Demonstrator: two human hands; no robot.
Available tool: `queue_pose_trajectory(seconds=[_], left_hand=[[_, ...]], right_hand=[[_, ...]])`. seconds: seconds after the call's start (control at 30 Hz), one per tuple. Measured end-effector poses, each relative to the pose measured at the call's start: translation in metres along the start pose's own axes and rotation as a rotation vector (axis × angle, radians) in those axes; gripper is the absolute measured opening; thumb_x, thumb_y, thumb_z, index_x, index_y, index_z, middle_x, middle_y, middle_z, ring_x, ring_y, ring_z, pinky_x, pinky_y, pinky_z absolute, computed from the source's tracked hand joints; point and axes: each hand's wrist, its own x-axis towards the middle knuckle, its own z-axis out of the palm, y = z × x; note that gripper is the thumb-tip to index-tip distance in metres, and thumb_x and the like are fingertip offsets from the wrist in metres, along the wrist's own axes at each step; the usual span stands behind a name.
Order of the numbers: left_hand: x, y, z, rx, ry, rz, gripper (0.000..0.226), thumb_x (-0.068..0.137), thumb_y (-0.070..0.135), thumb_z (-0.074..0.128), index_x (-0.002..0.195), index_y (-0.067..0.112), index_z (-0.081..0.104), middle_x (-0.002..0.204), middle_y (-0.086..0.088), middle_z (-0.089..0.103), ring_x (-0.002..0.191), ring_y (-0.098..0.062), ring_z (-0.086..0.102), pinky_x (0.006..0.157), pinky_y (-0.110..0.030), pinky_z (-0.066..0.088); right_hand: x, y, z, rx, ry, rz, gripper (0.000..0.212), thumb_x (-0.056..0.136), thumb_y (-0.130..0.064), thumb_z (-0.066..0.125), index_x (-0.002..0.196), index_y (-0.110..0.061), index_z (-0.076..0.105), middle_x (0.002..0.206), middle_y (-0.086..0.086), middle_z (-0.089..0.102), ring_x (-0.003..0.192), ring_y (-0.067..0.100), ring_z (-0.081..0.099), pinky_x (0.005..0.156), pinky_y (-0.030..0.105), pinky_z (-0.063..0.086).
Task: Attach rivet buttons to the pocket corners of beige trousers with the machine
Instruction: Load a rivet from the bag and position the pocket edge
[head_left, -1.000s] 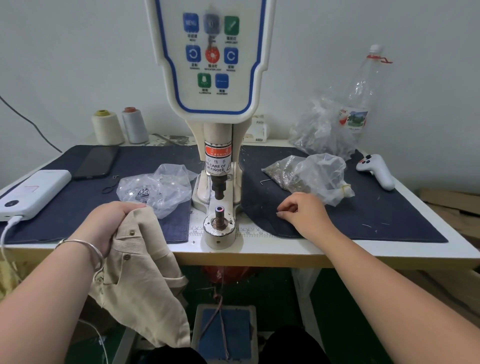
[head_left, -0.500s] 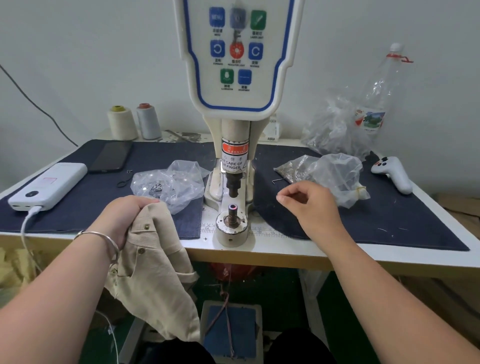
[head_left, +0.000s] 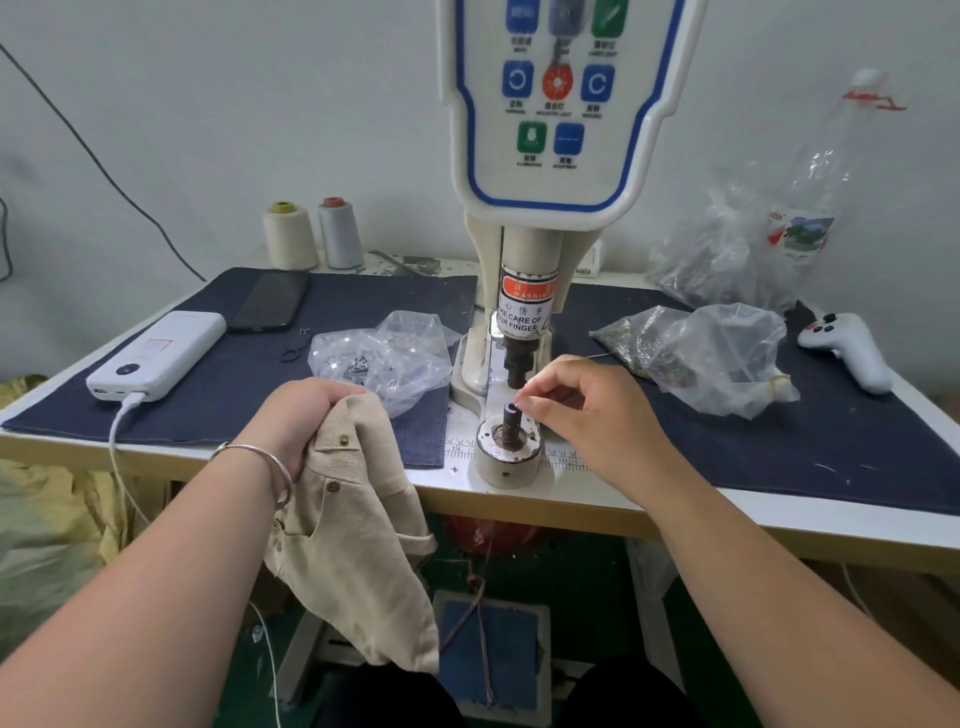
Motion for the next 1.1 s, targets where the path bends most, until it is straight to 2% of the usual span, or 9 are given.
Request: queue_pose_trajectory(seconds=[0.17,0.37,0.5,0.6,0.73,0.87,0.97,1.1], left_hand=[[0.0,-0.001,0.0,-0.006,-0.006,0.002,0.005,0.085,0.011,0.071,0.086,0.007,0.073,0.054,-0.005,0.064,0.048,-0.018,0.061,0.062,-0.032,0.052],[-0.001,-0.001,0.001,-0.001,0.009,0.002,0.007,0.085,0.012,0.071,0.086,0.006,0.074,0.054,-0.007,0.065,0.047,-0.019,0.061,0.062,-0.032,0.052],[-0.001,-0.001,0.001,-0.007,0.003,-0.004,0.008,0.085,0.013,0.071,0.089,0.005,0.073,0.055,-0.007,0.064,0.051,-0.02,0.061,0.063,-0.033,0.052],[-0.001,0.0,0.001,-0.001,0.008,-0.002,0.009,0.085,0.012,0.071,0.089,0.005,0.073,0.055,-0.007,0.065,0.053,-0.021,0.061,0.064,-0.033,0.052],[-0.001,0.0,0.001,0.0,0.009,0.003,0.009,0.085,0.012,0.072,0.089,0.004,0.073,0.055,-0.007,0.064,0.052,-0.021,0.06,0.063,-0.033,0.052],[-0.003,0.0,0.001,0.004,0.001,-0.002,0.008,0.085,0.013,0.071,0.088,0.005,0.072,0.055,-0.006,0.063,0.054,-0.021,0.06,0.063,-0.033,0.052],[-0.004,0.0,0.002,0.008,0.003,0.0,0.006,0.085,0.012,0.071,0.083,0.006,0.072,0.053,-0.005,0.063,0.047,-0.018,0.06,0.058,-0.029,0.051],[-0.004,0.001,0.002,0.014,0.007,0.008,0.005,0.085,0.011,0.071,0.084,0.006,0.072,0.054,-0.006,0.063,0.052,-0.021,0.059,0.062,-0.031,0.051]], right_hand=[[0.003,-0.002,-0.001,-0.024,-0.011,-0.002,0.007,0.084,-0.015,0.074,0.079,-0.02,0.073,0.075,-0.01,0.067,0.069,-0.001,0.06,0.064,0.01,0.045],[0.008,-0.002,-0.001,-0.072,-0.017,-0.005,0.019,0.082,-0.016,0.076,0.072,-0.029,0.067,0.076,-0.008,0.068,0.071,0.006,0.062,0.065,0.015,0.048],[0.01,-0.004,0.0,-0.096,-0.029,-0.008,0.027,0.081,-0.014,0.076,0.069,-0.034,0.063,0.076,-0.009,0.068,0.068,0.001,0.061,0.062,0.012,0.047],[0.011,-0.005,0.001,-0.107,-0.03,0.001,0.027,0.081,-0.015,0.076,0.069,-0.035,0.061,0.079,-0.006,0.071,0.067,0.003,0.062,0.062,0.015,0.049],[0.013,-0.007,0.001,-0.102,-0.034,0.024,0.025,0.079,-0.017,0.077,0.068,-0.034,0.062,0.075,-0.007,0.07,0.065,-0.002,0.061,0.06,0.011,0.047],[0.012,-0.007,0.0,-0.072,-0.025,0.024,0.024,0.079,-0.017,0.078,0.068,-0.033,0.064,0.066,-0.013,0.063,0.06,-0.007,0.057,0.057,0.009,0.044],[0.01,-0.006,0.001,-0.049,-0.009,0.022,0.028,0.079,-0.016,0.078,0.066,-0.036,0.063,0.061,-0.014,0.059,0.058,-0.006,0.054,0.055,0.009,0.042],[0.01,-0.004,0.001,0.003,-0.013,0.048,0.025,0.078,-0.013,0.078,0.066,-0.032,0.067,0.062,-0.009,0.058,0.056,0.001,0.049,0.056,0.018,0.043]])
